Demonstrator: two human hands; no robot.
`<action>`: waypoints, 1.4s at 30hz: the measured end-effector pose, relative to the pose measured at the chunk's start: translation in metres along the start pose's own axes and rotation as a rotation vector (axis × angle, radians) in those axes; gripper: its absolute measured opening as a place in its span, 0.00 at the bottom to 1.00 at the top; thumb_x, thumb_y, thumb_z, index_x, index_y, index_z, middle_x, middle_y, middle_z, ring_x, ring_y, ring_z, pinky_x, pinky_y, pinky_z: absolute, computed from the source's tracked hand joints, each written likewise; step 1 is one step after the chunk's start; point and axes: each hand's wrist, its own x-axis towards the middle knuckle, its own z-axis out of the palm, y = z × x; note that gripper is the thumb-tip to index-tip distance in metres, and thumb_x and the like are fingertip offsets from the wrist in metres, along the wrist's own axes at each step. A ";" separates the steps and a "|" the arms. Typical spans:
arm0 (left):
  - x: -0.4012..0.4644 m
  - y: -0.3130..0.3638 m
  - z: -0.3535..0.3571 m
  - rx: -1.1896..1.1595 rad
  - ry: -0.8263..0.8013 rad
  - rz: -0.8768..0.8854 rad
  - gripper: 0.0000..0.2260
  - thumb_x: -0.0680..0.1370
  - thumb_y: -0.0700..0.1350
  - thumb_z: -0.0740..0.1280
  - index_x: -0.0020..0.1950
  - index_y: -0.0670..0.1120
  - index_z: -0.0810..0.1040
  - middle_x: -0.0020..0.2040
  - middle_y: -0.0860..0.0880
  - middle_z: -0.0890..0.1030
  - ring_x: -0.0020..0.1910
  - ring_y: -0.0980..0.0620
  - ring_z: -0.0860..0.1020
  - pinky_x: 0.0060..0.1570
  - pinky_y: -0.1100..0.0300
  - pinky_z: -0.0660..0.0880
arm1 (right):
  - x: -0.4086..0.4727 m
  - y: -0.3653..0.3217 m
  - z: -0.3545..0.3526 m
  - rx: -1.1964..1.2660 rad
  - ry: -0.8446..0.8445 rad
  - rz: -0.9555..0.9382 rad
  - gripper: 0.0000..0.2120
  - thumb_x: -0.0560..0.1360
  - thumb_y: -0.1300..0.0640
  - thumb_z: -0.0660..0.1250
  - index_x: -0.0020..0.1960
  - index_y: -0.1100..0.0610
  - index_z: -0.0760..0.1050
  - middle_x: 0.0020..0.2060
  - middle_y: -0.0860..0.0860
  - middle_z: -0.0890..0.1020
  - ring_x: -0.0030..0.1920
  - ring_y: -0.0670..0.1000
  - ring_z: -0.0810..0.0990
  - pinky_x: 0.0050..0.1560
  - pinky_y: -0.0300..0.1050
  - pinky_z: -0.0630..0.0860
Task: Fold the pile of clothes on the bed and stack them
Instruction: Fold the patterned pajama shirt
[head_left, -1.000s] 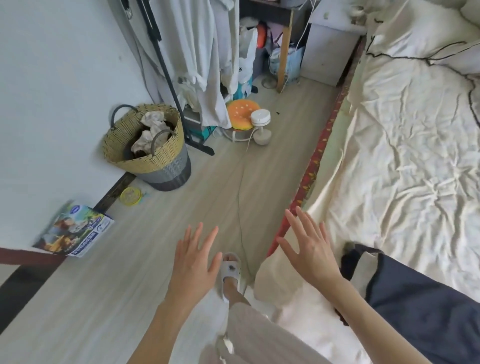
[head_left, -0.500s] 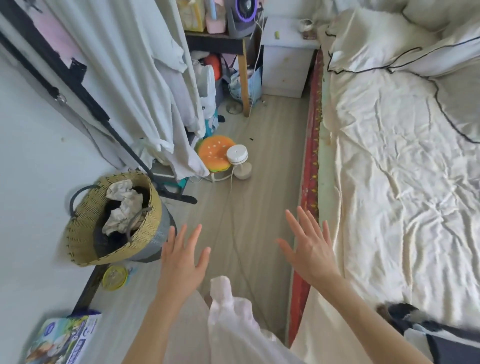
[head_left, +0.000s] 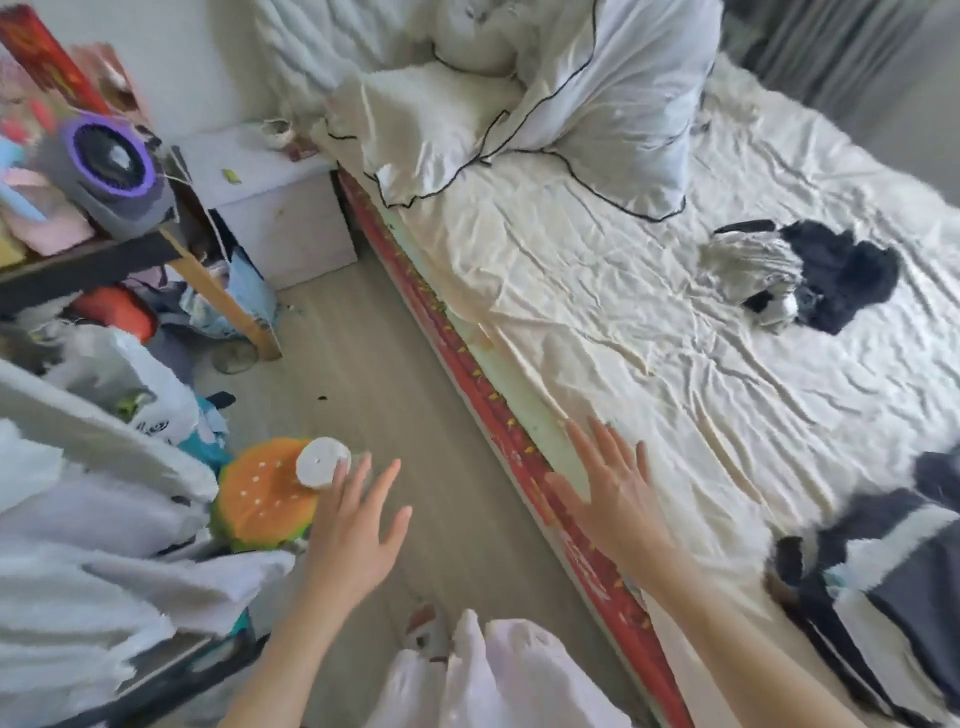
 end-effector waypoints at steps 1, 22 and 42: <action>0.022 0.001 -0.007 0.025 -0.016 0.050 0.25 0.81 0.54 0.57 0.77 0.53 0.56 0.78 0.47 0.52 0.77 0.46 0.46 0.73 0.52 0.48 | 0.008 -0.001 -0.003 0.017 0.023 0.037 0.30 0.79 0.39 0.53 0.77 0.47 0.51 0.77 0.50 0.51 0.77 0.50 0.46 0.74 0.53 0.37; 0.396 0.216 0.065 0.216 -0.506 0.488 0.27 0.81 0.55 0.55 0.78 0.54 0.49 0.79 0.50 0.46 0.77 0.50 0.40 0.74 0.51 0.44 | 0.217 0.217 -0.015 0.085 0.006 0.604 0.30 0.79 0.40 0.54 0.77 0.49 0.51 0.77 0.51 0.53 0.77 0.52 0.50 0.74 0.54 0.46; 0.652 0.330 0.320 0.742 -0.549 0.500 0.47 0.70 0.68 0.63 0.75 0.58 0.33 0.76 0.47 0.33 0.76 0.45 0.38 0.72 0.42 0.51 | 0.512 0.599 0.004 -0.137 0.298 0.826 0.24 0.79 0.52 0.58 0.73 0.56 0.60 0.71 0.57 0.65 0.69 0.59 0.63 0.62 0.57 0.65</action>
